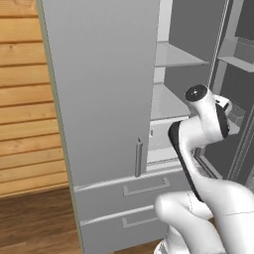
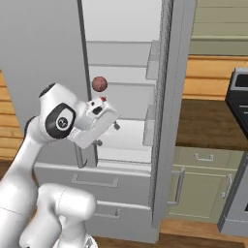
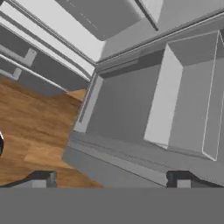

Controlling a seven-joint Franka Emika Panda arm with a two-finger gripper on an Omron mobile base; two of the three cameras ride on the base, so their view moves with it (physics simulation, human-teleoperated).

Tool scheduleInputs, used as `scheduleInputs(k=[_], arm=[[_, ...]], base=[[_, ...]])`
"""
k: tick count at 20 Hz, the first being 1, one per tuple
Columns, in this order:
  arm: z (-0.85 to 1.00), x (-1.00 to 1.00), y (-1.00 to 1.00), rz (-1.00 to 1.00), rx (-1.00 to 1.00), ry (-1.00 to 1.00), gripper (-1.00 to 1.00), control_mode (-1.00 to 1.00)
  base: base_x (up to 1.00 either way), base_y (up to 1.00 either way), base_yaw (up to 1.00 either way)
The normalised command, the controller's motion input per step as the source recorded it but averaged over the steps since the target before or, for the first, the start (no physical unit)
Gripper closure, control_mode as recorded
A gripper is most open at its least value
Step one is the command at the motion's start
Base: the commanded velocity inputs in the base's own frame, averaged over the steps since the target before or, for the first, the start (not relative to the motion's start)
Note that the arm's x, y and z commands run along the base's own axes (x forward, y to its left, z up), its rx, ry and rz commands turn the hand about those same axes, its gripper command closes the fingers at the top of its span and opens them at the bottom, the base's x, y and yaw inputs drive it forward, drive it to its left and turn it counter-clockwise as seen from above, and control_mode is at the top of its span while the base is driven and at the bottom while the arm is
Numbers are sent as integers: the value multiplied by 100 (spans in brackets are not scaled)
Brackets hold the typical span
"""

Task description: Take the strawberry from the fridge and place it on top of the pancake, located on the dining counter.

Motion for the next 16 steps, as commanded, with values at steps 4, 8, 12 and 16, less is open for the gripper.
scheduleInputs(k=[4,8,12,16], arm=[[-67,69,66,-28,73,-26,-100,-100],[-59,73,50,-31,77,-29,-100,-100],[-29,82,76,-37,43,-31,-100,-100],[0,51,100,-29,13,-23,-100,-100]], base=[[0,0,0],[0,0,0],[0,0,0],[0,0,0]])
